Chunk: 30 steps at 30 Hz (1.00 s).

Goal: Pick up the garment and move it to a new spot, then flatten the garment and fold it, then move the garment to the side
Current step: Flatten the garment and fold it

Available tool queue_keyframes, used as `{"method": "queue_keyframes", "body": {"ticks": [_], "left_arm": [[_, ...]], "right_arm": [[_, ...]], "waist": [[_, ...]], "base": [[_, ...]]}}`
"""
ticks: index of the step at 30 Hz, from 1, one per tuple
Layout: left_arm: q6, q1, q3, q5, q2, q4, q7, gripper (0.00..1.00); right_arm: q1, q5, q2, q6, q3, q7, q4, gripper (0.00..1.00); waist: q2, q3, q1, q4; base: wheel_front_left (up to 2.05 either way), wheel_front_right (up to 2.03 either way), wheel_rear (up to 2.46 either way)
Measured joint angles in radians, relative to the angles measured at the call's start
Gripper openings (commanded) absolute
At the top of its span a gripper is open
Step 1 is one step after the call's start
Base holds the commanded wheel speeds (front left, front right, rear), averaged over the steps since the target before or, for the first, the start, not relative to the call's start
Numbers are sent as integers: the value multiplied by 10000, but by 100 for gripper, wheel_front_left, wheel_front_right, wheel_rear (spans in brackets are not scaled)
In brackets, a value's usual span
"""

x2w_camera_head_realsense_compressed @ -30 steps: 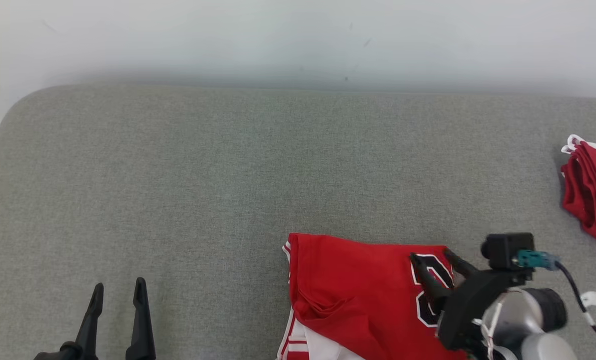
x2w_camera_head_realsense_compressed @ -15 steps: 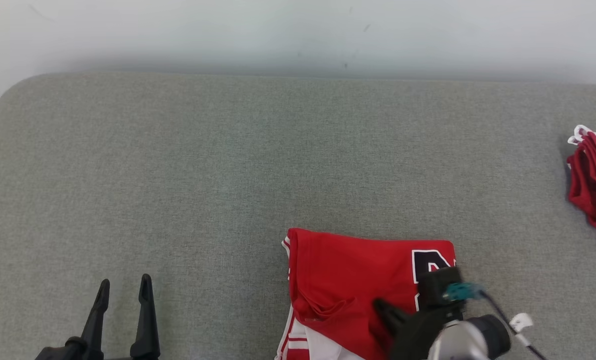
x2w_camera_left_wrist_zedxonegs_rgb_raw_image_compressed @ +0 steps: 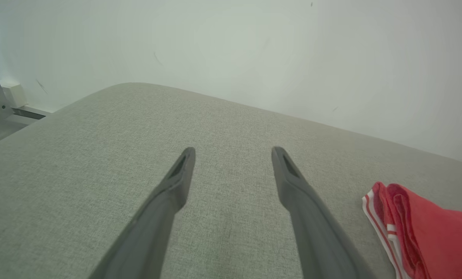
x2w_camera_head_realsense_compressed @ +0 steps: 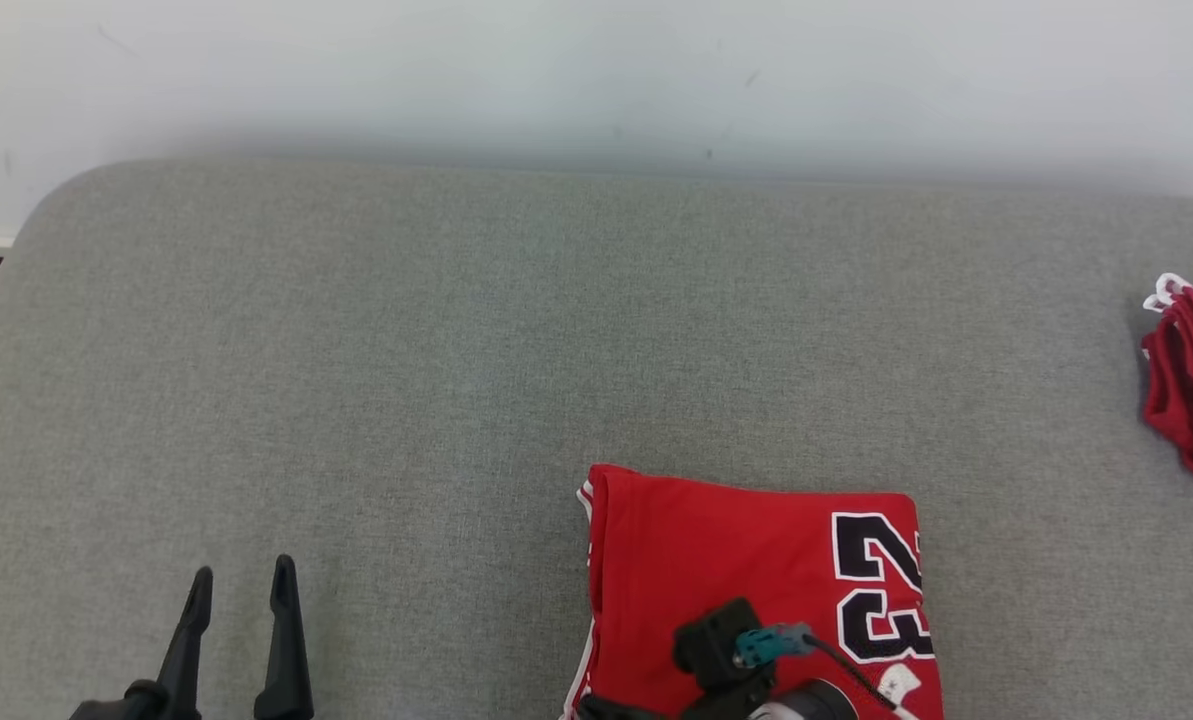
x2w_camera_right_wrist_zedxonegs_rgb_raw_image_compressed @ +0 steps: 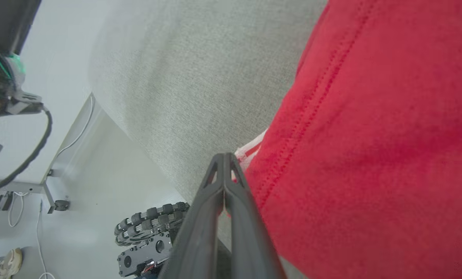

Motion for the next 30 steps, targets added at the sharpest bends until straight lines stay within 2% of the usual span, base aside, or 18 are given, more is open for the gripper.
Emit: {"method": "queue_keyframes", "body": {"ticks": [1, 2, 6, 13, 16, 20, 25, 30], "left_arm": [[0, 70, 27, 2, 0, -4, -8, 100], [17, 137, 38, 2, 0, 2, -10, 100], [86, 299, 100, 2, 4, -15, -10, 100], [426, 569, 211, 6, -65, 113, -10, 100], [470, 616, 249, 6, -82, 174, -10, 100], [430, 617, 82, 232, 0, 341, -10, 100], [410, 561, 13, 525, 146, 477, -10, 100], [100, 580, 98, 625, 79, 487, -12, 100]], "right_arm": [[-12, 188, 0, 0, -27, -142, -73, 83], [-4, 355, 0, 0, -150, -314, -173, 100], [91, 537, 4, 0, -1388, -1106, -708, 100], [766, -222, -13, 0, -4583, -2775, -907, 100], [770, -552, -13, 0, -5507, -3632, -957, 100], [744, -1110, -23, 0, -6067, -4765, -769, 100], [770, -2084, -4, 0, -6171, -5823, -232, 100], [939, -2612, -274, 0, -5977, -6456, 433, 100]], "waist": [[0, -54, 0, -22], [0, -112, 0, -45], [0, -401, 0, -180], [-1, -1068, -2, -482], [-1, -1304, -2, -671], [-1, -1512, -2, -925], [0, -1705, -1, -1117], [-1, -1829, -1, -1165]], "base": [[0, 0, 0], [0, 0, 0], [0, 0, 0], [0, 0, 0], [0, 0, 0], [0, 0, 0], [0, 0, 0], [0, 0, 0]]}}
